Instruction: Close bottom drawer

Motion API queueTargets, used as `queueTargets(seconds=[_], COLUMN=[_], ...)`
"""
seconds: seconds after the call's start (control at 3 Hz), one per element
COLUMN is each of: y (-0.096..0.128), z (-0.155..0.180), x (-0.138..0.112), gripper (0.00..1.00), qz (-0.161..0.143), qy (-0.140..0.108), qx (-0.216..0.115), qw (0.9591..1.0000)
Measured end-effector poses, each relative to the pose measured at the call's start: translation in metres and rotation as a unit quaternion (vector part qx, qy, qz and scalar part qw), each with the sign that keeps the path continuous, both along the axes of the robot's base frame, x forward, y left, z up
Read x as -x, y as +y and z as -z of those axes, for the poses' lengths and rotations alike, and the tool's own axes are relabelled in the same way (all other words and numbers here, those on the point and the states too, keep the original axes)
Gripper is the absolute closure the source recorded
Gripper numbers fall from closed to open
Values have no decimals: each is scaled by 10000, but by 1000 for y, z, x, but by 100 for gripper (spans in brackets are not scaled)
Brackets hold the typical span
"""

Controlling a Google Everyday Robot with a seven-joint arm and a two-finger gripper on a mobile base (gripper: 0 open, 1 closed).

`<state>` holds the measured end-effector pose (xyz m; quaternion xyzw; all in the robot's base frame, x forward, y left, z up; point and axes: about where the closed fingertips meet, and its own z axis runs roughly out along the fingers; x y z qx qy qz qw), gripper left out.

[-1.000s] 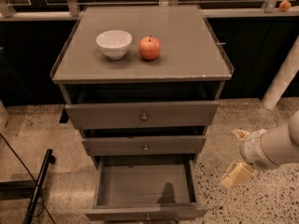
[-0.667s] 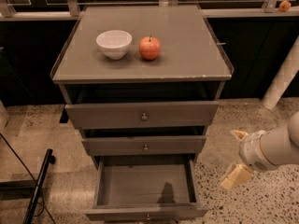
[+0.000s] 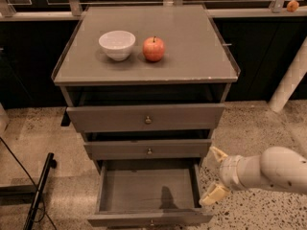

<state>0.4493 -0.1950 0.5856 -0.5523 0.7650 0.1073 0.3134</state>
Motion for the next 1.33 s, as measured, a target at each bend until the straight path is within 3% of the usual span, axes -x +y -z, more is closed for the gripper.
queueTargets(seconds=[0.33,0.67,1.0,1.33], y=[26,47,54,59], z=[63,128,183,231], x=[-33,-47,-47,-31], gripper=[0,0,0,0], qz=[-344,-783,-1370,-1938], qy=[-469,-455,-135,359], qx=[-86,41,241,343], qw=[9983,9959,9902,9798])
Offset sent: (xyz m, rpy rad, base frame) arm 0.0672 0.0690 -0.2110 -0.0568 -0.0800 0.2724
